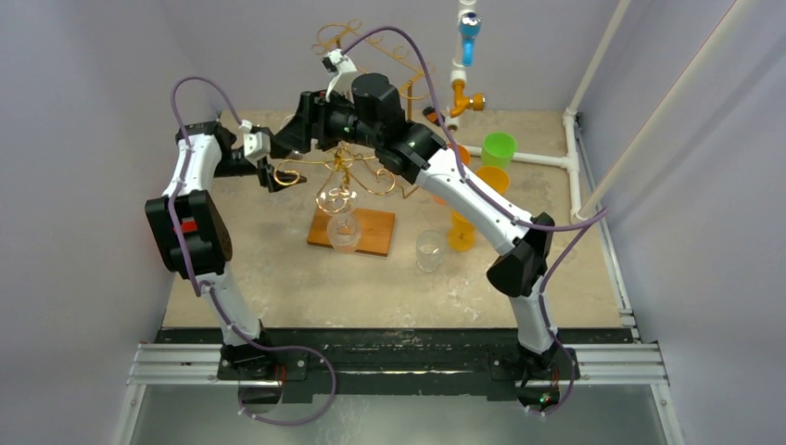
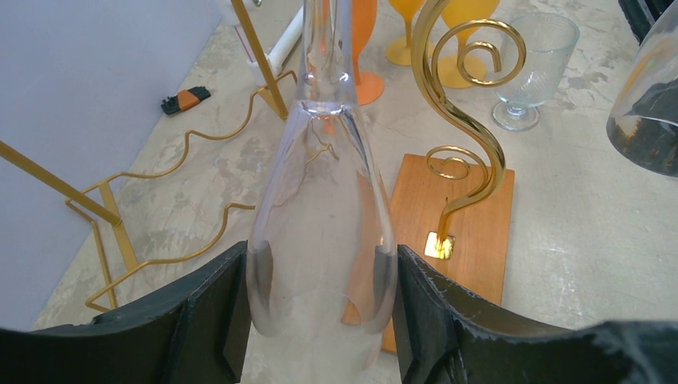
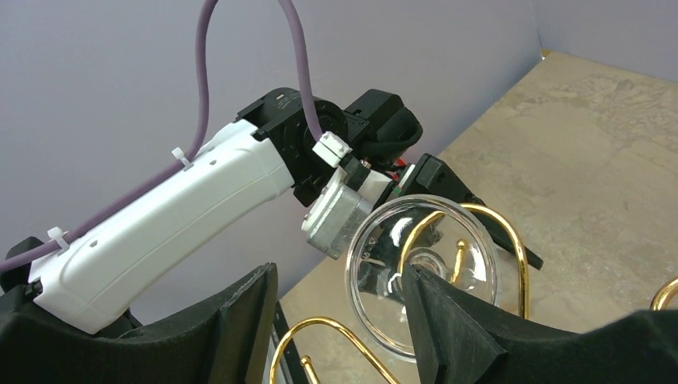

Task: Place the wine glass upside down on the wine glass rack
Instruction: Place the wine glass at the wine rack.

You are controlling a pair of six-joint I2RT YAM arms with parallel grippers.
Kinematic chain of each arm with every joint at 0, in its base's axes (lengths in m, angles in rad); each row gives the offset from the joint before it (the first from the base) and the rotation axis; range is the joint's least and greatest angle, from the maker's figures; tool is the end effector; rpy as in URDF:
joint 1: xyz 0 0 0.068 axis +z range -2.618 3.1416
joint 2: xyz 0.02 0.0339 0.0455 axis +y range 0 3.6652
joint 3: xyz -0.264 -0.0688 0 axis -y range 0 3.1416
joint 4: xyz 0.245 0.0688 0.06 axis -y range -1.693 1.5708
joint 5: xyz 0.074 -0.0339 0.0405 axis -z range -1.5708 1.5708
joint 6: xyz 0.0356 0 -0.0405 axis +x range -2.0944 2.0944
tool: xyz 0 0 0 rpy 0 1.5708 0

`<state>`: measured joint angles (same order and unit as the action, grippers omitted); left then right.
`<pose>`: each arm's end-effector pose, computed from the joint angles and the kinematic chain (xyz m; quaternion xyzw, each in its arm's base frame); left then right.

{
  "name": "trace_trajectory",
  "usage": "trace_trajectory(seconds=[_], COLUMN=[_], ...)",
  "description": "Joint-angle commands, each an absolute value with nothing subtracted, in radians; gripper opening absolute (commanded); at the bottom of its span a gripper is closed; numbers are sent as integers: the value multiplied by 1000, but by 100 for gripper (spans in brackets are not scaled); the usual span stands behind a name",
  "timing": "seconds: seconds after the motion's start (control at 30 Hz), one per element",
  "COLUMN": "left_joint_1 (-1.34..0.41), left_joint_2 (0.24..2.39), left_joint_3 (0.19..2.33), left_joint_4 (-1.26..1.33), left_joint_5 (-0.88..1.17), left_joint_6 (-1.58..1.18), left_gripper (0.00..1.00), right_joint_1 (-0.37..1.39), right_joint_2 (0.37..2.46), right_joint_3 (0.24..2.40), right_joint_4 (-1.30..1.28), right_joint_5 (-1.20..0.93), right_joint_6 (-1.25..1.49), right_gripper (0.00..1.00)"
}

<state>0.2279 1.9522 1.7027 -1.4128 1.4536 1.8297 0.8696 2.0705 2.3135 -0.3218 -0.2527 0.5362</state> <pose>0.3619 0.0477 0.2783 0.5148 0.5414 -0.3717 0.5510 0.3016 0.3710 0.4539 -0.2052 0.7043 0.5058 0.4539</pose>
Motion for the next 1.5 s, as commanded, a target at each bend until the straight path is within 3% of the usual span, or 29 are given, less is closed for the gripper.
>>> trace_trajectory(seconds=[0.0, 0.13, 0.2, 0.27, 0.3, 0.33, 0.37, 0.5, 0.7, 0.93, 1.17, 1.3, 1.4, 1.47], left_joint_1=[208, 206, 206, 207, 206, 207, 207, 209, 250, 426, 580, 624, 625, 613], left_joint_2=[1886, 1887, 1888, 1889, 1888, 1888, 1886, 1877, 1856, 1844, 1853, 1918, 1892, 1804], left_joint_3=[1686, 1649, 1640, 1637, 1639, 1641, 1643, 1647, 1643, 1636, 1604, 1717, 1715, 1615], left_joint_4=[-1430, -1431, -1433, -1432, -1431, -1431, -1431, -1432, -1434, -1436, -1435, -1393, -1072, -853], left_joint_5=[1589, 1589, 1588, 1588, 1588, 1588, 1587, 1588, 1588, 1562, 1377, 1213, 971, 838], left_joint_6=[1890, 1911, 1915, 1916, 1917, 1916, 1914, 1906, 1889, 1850, 1822, 1512, 956, 790], left_gripper=[0, 6, 39, 59, 76, 87, 92, 98, 100, 100, 100, 100, 100, 100], right_joint_1=[872, 868, 865, 864, 861, 860, 858, 853, 848, 840, 833, 832, 833, 832], right_joint_2=[2027, 2028, 2033, 2038, 2042, 2047, 2048, 2060, 2068, 2056, 2037, 2021, 1998, 1985], right_joint_3=[2266, 2260, 2265, 2273, 2278, 2282, 2286, 2309, 2322, 2312, 2317, 2306, 2281, 2273], right_joint_4=[-351, -351, -354, -357, -359, -360, -362, -366, -371, -373, -374, -379, -374, -380], right_joint_5=[-259, -258, -259, -258, -258, -258, -259, -257, -263, -271, -277, -281, -281, -279], right_joint_6=[523, 527, 532, 535, 537, 539, 542, 548, 552, 552, 551, 544, 534, 524], right_gripper=[67, 67, 67, 67, 67, 66, 66, 66, 66, 66, 68, 73, 78, 81])
